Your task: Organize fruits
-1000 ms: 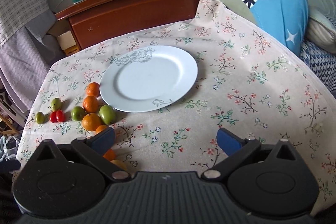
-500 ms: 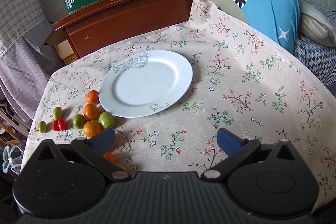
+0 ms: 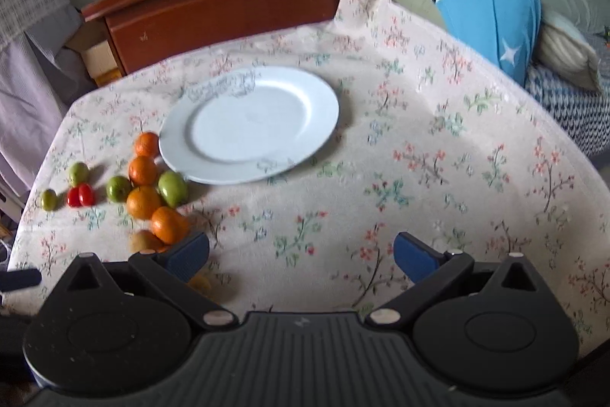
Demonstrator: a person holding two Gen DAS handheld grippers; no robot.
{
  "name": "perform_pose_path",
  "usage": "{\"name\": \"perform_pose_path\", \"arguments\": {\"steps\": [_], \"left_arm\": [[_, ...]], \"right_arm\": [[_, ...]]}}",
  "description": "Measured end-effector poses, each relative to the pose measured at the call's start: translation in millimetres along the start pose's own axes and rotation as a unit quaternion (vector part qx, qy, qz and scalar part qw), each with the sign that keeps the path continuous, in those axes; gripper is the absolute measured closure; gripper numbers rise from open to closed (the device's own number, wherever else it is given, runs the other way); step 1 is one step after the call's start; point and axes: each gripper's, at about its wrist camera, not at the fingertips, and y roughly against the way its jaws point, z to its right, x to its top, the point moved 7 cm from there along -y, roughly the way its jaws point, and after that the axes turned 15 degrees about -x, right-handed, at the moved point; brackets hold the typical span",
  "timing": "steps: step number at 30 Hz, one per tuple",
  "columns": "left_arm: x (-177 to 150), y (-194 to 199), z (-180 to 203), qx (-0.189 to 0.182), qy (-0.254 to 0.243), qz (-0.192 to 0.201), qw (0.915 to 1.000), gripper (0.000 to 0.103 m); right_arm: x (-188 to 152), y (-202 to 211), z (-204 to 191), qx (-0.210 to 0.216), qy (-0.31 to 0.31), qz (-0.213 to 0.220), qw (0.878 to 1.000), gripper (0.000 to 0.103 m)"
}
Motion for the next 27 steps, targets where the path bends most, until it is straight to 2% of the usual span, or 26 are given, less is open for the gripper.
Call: {"name": "perform_pose_path", "arguments": {"steps": [6, 11, 18, 27], "left_arm": [[6, 4, -19, 0.001, 0.039, -0.007, 0.9992, 0.000], [5, 9, -26, 0.002, 0.051, -0.014, 0.9986, 0.000], [-1, 15, -30, 0.006, 0.066, -0.019, 0.9976, 0.000], [-4, 26, -30, 0.007, 0.073, -0.010, 0.9973, 0.000]], "right_arm": [[-11, 1, -11, 0.003, 0.027, -0.013, 1.000, 0.003], [-14, 8, -22, 0.021, 0.045, -0.027, 0.998, 0.003], [-24, 16, -36, 0.006, 0.082, -0.040, 0.996, 0.003], [-26, 21, -45, -0.003, 0.097, -0.047, 0.994, 0.003]]}}
